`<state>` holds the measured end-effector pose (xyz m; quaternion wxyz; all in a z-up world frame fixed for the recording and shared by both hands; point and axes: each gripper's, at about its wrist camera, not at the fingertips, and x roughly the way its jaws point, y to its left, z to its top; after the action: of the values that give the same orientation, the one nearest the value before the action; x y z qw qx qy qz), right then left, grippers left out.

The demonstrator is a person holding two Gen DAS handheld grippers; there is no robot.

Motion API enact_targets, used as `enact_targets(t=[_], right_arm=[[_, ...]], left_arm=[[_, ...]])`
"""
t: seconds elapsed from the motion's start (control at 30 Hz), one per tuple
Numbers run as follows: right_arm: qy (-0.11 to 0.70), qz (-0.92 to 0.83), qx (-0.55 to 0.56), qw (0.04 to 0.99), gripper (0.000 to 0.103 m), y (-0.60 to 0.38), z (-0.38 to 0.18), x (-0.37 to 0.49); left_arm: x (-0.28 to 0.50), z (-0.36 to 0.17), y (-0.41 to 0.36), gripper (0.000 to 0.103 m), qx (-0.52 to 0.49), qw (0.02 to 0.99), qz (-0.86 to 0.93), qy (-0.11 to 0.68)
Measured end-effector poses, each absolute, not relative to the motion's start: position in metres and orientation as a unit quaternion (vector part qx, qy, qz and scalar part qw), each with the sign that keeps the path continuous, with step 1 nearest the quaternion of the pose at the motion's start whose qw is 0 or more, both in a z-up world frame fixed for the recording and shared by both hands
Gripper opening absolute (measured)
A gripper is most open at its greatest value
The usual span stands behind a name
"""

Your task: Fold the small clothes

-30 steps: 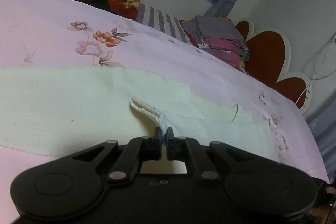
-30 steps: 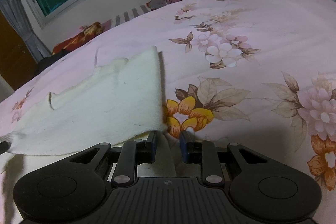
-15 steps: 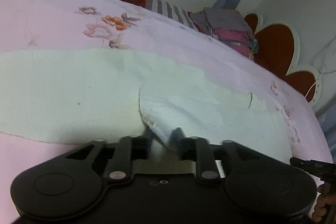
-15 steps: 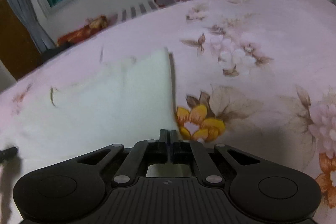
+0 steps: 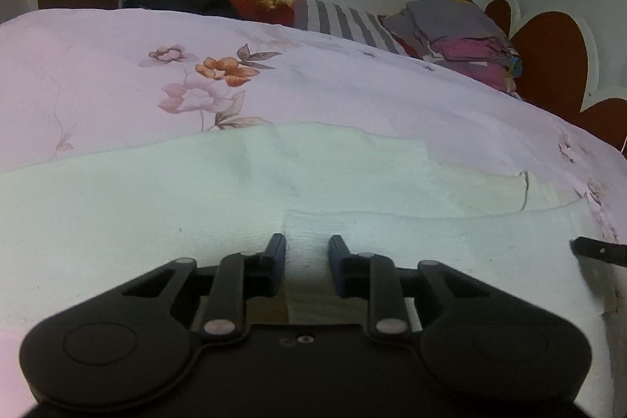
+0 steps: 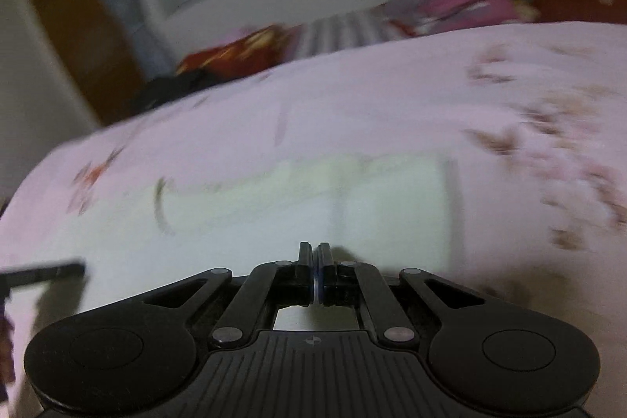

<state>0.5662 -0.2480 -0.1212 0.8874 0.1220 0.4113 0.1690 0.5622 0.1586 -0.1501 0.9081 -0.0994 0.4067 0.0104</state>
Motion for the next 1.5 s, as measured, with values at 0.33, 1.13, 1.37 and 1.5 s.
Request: enact_targets(t=[0.33,1.13,1.37,1.5], right_arm=[[0.421,0.037,0.133,0.897,0.002,-0.321,-0.145,0.629],[0.449,0.082,0.092,0.885,0.002,-0.271,-0.125,0.511],[0.394,0.062,0.136,0.907,0.002,-0.274,-0.085,0.479],[0.401,0.054,0.153,0.902,0.061,-0.272,-0.084,0.464]], left_arm=[[0.561,-0.149,0.161,0.027,-0.106,0.909,0.005,0.404],[0.528,-0.142,0.097,0.059,-0.086,0.912,-0.052,0.399],[0.466,-0.122,0.182,0.078,-0.174,0.924,0.022,0.339],[0.421,-0.124,0.270,0.083,-0.238,0.913,0.113,0.311]])
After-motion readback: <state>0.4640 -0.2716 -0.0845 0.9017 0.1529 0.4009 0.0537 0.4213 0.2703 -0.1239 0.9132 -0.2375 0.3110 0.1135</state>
